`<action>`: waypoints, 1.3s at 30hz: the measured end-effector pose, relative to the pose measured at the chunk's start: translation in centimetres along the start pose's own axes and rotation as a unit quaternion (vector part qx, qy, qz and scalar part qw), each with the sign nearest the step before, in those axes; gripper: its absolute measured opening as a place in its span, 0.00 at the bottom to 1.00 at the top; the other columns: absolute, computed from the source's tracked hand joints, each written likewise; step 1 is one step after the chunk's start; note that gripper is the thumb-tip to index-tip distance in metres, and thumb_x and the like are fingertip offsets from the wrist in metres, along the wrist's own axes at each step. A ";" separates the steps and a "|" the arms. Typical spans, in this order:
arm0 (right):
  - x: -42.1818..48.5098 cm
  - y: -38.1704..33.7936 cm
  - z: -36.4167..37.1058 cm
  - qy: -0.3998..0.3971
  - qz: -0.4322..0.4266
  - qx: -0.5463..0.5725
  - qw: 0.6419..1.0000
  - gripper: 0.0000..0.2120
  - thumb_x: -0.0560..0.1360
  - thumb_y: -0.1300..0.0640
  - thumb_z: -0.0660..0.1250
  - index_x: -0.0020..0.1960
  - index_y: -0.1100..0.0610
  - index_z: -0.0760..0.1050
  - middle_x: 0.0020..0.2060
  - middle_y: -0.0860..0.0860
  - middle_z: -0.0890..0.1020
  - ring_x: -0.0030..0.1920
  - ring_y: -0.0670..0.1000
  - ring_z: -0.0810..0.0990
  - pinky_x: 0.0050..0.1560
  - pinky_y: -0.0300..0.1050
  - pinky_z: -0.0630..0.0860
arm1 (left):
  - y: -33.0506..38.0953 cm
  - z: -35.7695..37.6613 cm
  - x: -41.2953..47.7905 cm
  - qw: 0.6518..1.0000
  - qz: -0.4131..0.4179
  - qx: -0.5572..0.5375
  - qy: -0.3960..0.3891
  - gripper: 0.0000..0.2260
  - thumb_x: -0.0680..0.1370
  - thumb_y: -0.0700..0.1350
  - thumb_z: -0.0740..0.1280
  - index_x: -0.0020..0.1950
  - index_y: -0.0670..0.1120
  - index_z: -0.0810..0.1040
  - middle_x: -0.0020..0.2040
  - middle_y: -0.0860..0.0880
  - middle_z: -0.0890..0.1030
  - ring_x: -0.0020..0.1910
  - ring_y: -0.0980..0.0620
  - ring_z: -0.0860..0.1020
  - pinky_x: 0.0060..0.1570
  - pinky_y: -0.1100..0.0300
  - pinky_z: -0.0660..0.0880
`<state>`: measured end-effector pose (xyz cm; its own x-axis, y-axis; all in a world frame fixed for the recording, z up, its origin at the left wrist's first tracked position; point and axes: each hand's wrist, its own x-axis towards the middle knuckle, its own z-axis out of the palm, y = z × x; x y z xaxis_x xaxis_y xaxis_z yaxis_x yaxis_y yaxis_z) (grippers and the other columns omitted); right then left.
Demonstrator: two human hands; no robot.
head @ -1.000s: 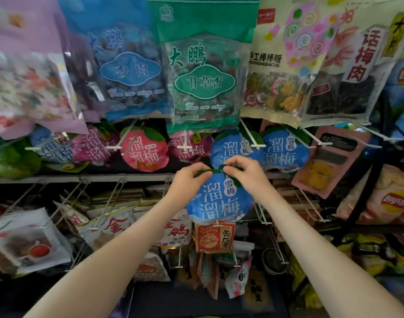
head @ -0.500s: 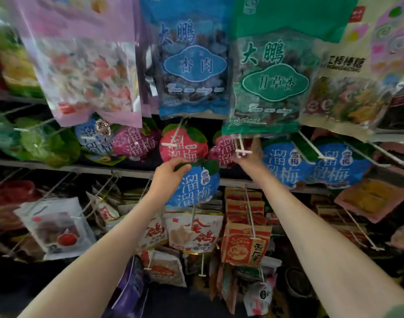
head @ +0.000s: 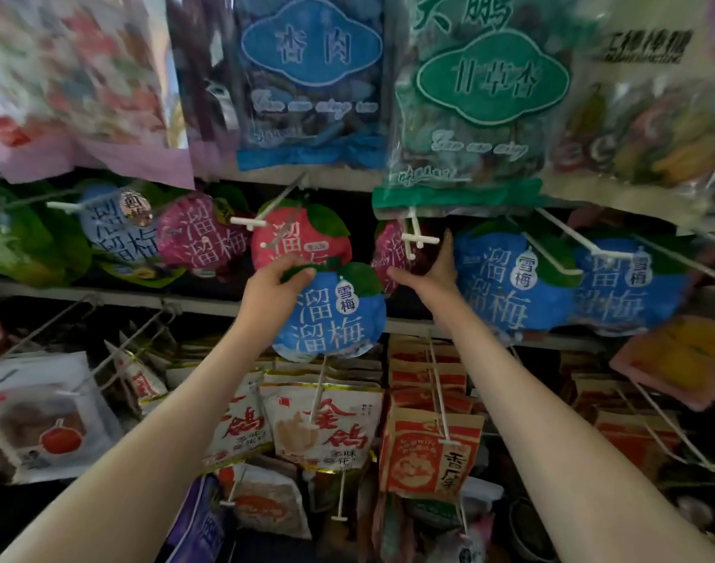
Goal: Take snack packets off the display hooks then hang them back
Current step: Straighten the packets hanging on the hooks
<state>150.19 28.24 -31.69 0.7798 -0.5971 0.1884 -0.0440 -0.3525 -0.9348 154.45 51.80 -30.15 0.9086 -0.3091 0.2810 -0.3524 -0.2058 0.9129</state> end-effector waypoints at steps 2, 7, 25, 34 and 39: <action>0.5 0.5 0.8 -0.016 0.006 0.081 0.997 0.58 0.63 0.52 0.79 0.76 0.47 0.39 0.76 0.49 0.48 0.75 0.51 0.52 0.73 0.52 0.55 | -0.4 0.1 0.4 1.000 0.001 -0.019 0.011 0.07 0.78 0.44 0.65 0.41 0.52 0.76 0.39 0.51 0.78 0.40 0.51 0.75 0.42 0.55 0.72; 0.9 1.8 2.4 -0.060 0.031 0.225 0.972 0.57 0.63 0.53 0.79 0.76 0.44 0.40 0.72 0.53 0.63 0.70 0.52 0.64 0.71 0.57 0.62 | -0.7 0.5 1.1 0.998 0.006 -0.048 0.029 0.10 0.78 0.44 0.65 0.36 0.54 0.76 0.39 0.49 0.77 0.41 0.48 0.75 0.45 0.50 0.72; -0.9 2.6 6.2 -0.062 0.146 0.481 0.862 0.58 0.56 0.50 0.81 0.76 0.51 0.49 0.69 0.52 0.70 0.69 0.51 0.67 0.71 0.51 0.57 | -2.2 -2.0 -1.4 0.995 -0.027 -0.086 0.029 0.10 0.79 0.43 0.64 0.38 0.53 0.76 0.37 0.51 0.78 0.39 0.49 0.76 0.43 0.52 0.73; -1.8 1.3 7.2 -0.005 0.145 0.378 0.915 0.52 0.66 0.52 0.76 0.76 0.48 0.43 0.71 0.51 0.66 0.70 0.51 0.64 0.71 0.53 0.58 | -1.8 -3.1 -2.3 0.995 -0.050 -0.090 0.014 0.09 0.79 0.42 0.63 0.40 0.49 0.75 0.35 0.51 0.77 0.34 0.54 0.77 0.36 0.58 0.73; -0.9 1.4 6.0 0.153 0.095 0.205 0.962 0.51 0.59 0.53 0.81 0.72 0.49 0.54 0.69 0.54 0.65 0.68 0.53 0.65 0.64 0.44 0.64 | -1.5 -4.3 -2.1 0.996 -0.056 -0.073 -0.007 0.10 0.79 0.42 0.64 0.38 0.53 0.76 0.33 0.55 0.77 0.37 0.50 0.75 0.41 0.53 0.72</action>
<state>153.16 32.66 -34.95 0.5593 -0.8286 0.0245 0.1321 0.0599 -0.9894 154.01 56.73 -30.84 0.9368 -0.3046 0.1719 -0.2118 -0.1030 0.9719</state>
